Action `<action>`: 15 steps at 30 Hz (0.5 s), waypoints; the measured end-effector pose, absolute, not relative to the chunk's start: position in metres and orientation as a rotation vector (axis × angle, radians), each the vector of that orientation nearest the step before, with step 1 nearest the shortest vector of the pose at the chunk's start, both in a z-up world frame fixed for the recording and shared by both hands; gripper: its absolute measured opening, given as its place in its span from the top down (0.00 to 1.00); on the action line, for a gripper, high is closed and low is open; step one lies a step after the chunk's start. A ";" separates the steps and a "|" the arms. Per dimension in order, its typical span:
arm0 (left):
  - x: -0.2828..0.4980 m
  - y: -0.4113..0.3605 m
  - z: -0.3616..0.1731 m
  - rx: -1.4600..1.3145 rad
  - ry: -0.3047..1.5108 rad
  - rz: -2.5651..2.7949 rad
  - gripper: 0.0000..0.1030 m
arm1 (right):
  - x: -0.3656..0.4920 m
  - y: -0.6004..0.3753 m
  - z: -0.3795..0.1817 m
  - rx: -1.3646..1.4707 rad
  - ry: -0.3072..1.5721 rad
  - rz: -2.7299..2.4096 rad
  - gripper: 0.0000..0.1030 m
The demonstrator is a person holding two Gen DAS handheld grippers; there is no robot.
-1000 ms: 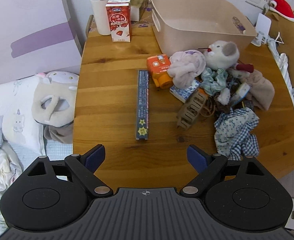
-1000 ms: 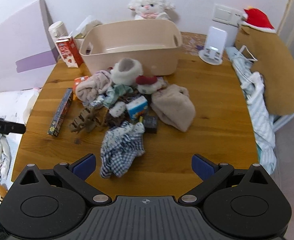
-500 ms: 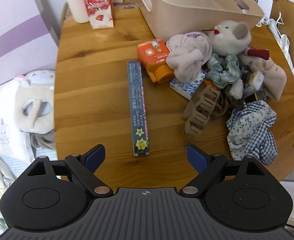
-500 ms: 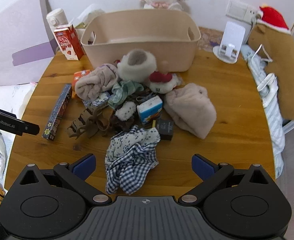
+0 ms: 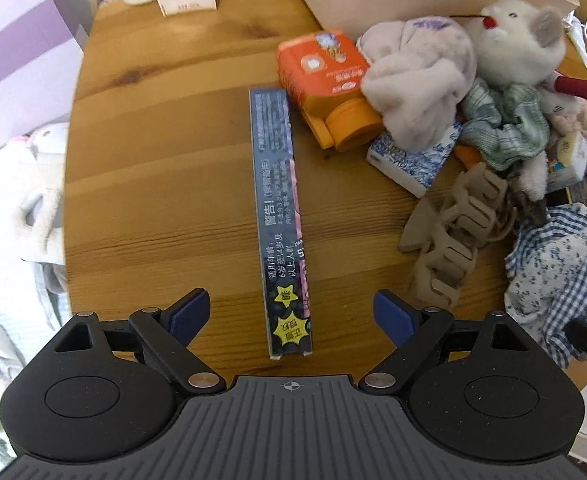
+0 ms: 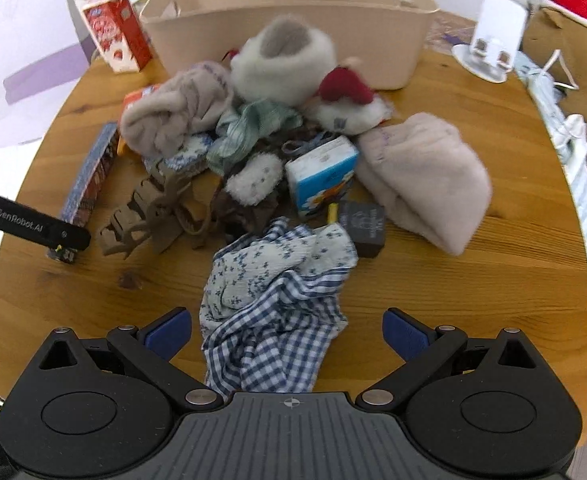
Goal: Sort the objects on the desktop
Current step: 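Grasp the dark ruler box with the left tool while the right tool grasps the checked cloth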
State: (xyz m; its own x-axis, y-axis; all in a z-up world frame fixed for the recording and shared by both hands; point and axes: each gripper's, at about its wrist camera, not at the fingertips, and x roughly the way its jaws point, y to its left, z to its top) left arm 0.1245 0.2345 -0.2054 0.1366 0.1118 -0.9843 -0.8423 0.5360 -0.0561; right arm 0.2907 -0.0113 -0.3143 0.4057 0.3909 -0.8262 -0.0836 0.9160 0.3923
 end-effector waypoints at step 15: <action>0.122 0.229 -0.218 -0.719 1.141 0.945 0.28 | 0.305 0.015 -0.343 0.239 1.141 0.316 0.21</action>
